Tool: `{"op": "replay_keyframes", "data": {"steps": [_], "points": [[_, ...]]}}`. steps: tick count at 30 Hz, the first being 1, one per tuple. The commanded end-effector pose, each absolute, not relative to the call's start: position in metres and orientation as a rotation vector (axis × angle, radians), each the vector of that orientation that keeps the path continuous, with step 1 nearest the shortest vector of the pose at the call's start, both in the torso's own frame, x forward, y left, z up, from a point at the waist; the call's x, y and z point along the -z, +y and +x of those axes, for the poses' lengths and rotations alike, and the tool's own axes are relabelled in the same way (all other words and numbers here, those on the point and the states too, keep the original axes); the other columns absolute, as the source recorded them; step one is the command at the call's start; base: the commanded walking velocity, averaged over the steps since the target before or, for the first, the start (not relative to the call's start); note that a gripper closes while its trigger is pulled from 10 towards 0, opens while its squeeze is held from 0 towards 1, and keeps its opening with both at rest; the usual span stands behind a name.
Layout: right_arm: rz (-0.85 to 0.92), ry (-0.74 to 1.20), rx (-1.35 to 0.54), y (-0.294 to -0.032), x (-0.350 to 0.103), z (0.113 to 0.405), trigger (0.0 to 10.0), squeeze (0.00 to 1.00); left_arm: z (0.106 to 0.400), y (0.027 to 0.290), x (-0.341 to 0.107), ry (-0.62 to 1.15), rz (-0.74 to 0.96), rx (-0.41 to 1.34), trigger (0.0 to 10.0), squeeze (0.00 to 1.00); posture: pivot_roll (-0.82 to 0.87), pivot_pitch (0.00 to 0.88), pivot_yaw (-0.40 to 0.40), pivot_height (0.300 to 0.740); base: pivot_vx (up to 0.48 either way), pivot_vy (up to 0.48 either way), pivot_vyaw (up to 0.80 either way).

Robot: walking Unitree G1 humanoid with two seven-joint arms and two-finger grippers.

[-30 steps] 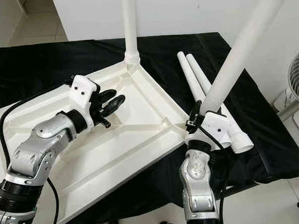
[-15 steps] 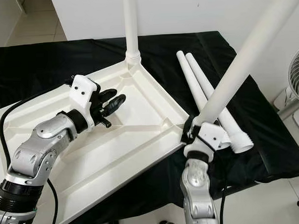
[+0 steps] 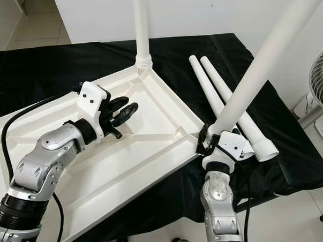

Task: Building children table

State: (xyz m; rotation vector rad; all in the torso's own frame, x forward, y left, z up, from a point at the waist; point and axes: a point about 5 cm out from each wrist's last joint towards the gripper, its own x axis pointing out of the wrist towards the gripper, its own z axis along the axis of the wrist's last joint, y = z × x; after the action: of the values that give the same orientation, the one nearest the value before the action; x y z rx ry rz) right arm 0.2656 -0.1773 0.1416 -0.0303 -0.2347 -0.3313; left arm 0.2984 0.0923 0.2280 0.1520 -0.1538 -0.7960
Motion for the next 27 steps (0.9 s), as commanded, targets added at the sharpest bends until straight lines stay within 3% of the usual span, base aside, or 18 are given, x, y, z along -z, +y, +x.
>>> {"op": "replay_keyframes", "data": {"steps": [1,25,26,27], "points": [[-0.025,-0.215,0.345,-0.191,-0.137,0.263,10.0,0.0,0.297,0.09,-0.226,-0.147,0.16,0.846,10.0,0.0,0.0,0.17,0.035,0.74,0.0,0.0,0.0],[-0.051,-0.315,0.026,-0.19,-0.168,0.27,10.0,0.0,0.292,0.079,-0.222,-0.142,0.151,0.892,10.0,0.0,-0.02,0.176,0.027,0.74,0.0,0.0,0.0],[-0.044,-0.337,0.01,-0.192,-0.175,0.272,2.2,0.0,0.292,0.079,-0.222,-0.142,0.15,0.894,10.0,0.0,-0.02,0.175,0.024,0.74,0.0,0.0,0.0],[-0.044,-0.337,0.01,-0.192,-0.175,0.272,2.2,0.0,0.292,0.079,-0.222,-0.142,0.15,0.894,10.0,0.0,-0.02,0.175,0.024,0.74,0.0,0.0,0.0]]}}
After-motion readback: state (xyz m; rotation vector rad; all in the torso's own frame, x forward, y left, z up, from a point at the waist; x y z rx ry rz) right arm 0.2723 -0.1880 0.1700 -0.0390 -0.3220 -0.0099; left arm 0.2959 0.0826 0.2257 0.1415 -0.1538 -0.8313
